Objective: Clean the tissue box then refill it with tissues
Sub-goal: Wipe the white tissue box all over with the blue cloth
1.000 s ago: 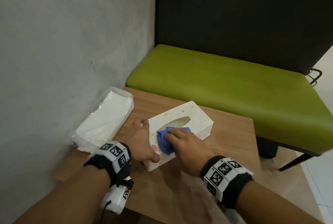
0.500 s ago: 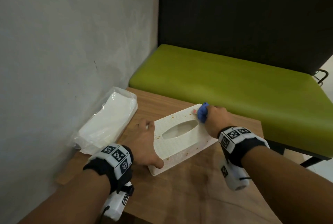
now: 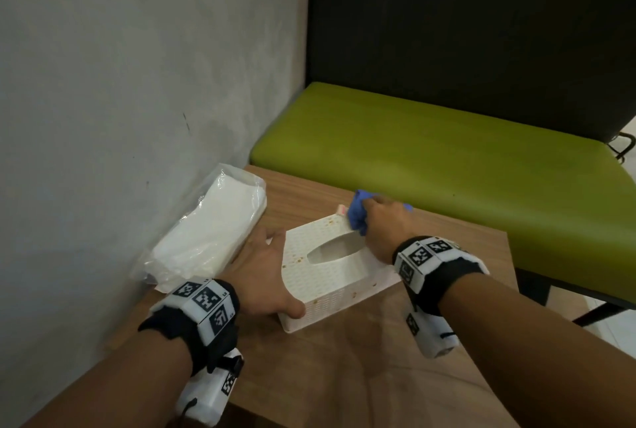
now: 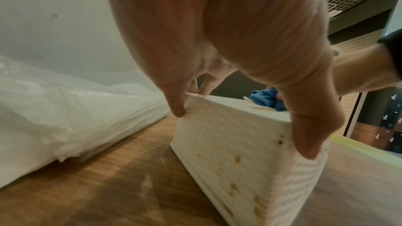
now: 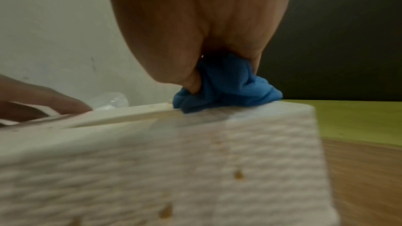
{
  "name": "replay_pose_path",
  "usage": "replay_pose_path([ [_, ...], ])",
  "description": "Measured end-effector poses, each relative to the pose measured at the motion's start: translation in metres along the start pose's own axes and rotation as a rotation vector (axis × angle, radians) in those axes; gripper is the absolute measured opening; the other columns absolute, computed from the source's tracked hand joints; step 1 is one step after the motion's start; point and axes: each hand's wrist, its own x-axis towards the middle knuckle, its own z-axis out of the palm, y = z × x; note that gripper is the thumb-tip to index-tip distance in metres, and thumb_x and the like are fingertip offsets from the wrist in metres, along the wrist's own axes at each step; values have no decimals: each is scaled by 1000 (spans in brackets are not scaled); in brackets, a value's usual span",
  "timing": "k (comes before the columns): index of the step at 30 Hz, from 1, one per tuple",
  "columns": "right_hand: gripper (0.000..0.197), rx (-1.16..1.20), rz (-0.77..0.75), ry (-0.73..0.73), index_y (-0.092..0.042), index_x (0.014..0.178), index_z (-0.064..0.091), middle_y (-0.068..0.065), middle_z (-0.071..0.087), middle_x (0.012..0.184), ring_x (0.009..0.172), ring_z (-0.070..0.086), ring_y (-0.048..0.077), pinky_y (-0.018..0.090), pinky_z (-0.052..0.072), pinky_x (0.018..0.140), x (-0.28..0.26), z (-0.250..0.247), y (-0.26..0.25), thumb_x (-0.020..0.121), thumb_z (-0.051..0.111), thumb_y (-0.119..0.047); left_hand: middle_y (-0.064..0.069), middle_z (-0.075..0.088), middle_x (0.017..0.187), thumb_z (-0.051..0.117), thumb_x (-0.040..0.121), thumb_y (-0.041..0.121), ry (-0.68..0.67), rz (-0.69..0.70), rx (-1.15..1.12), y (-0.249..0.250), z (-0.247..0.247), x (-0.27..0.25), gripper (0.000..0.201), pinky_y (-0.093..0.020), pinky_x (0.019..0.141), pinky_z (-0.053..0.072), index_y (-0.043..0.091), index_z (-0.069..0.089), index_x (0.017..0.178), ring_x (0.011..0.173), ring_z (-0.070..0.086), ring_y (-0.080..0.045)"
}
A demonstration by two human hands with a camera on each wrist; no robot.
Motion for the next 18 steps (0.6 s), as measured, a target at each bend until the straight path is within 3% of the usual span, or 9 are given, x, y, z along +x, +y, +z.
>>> replay_pose_path([
  [3,20,90,-261,-78,-8,102,59,13,56,116,108,55,34,40,45,86,-7,10,-28,81,58,-5,0,18,143,88,54,42,-2,5,16,-1,-2,0,112,-26,104,37,21,21,142,132,35,-19],
  [5,23,87,-327,-85,-8,103,59,11,56,117,107,55,32,40,48,84,-11,12,-30,81,56,-2,0,17,144,88,55,41,-9,3,20,-2,-3,0,113,-25,103,36,21,20,143,132,36,-20],
  [9,25,37,-121,18,-8,104,61,12,59,118,107,57,34,39,48,85,-10,1,13,81,54,-2,2,20,138,89,50,40,-5,8,2,-3,-3,0,113,-25,103,38,22,23,141,128,38,-19],
  [12,28,-45,17,10,-5,109,59,15,58,118,108,56,37,41,47,87,-11,-5,36,82,52,-4,1,22,134,88,48,40,-12,22,4,-1,-1,1,110,-24,102,39,22,26,138,126,38,-18],
  [15,21,-26,-6,4,-9,101,61,13,58,113,108,55,35,40,47,87,-9,-4,21,81,53,-5,1,23,135,86,44,43,-19,22,20,0,0,4,112,-28,105,40,21,27,137,127,38,-19],
  [18,15,84,-183,-61,-15,90,59,11,57,111,107,55,32,38,46,86,-11,7,-16,79,55,-4,1,20,141,87,45,42,-31,12,28,0,0,6,115,-29,107,40,22,26,140,130,37,-19],
])
